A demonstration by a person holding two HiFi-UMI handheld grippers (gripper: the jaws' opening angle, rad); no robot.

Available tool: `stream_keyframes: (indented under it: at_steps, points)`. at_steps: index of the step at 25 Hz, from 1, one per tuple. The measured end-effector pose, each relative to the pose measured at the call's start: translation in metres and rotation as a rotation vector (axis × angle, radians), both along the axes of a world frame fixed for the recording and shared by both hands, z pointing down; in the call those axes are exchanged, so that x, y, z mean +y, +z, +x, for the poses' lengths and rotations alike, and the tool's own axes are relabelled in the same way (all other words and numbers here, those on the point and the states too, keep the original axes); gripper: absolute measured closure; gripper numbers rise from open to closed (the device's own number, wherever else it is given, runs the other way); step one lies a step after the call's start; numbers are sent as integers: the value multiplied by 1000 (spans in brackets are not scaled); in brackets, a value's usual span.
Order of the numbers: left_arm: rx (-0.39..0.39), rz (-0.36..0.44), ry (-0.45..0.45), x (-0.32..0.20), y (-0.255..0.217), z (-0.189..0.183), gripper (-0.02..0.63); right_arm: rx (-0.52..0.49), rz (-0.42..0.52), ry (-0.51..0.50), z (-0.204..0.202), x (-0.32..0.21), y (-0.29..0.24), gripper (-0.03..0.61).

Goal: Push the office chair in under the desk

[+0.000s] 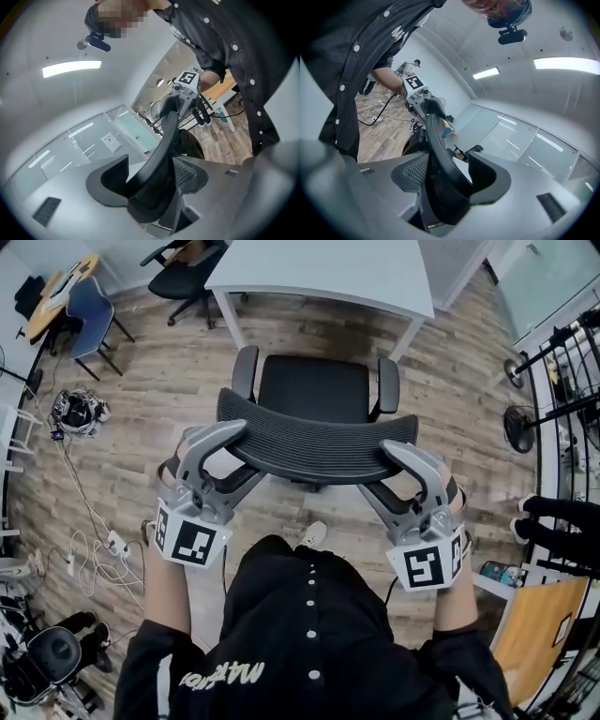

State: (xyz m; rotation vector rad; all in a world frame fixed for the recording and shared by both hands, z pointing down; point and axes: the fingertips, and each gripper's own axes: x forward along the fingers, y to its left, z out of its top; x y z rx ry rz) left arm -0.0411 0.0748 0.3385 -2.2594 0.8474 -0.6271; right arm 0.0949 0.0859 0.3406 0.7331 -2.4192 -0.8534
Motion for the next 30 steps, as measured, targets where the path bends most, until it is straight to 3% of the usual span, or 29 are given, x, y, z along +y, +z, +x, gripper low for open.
stream_keyframes:
  at_steps: [30]
  points:
    - [43,22,58,-28,-5,-4,328,-64,9,97,-6,-29,-4,278]
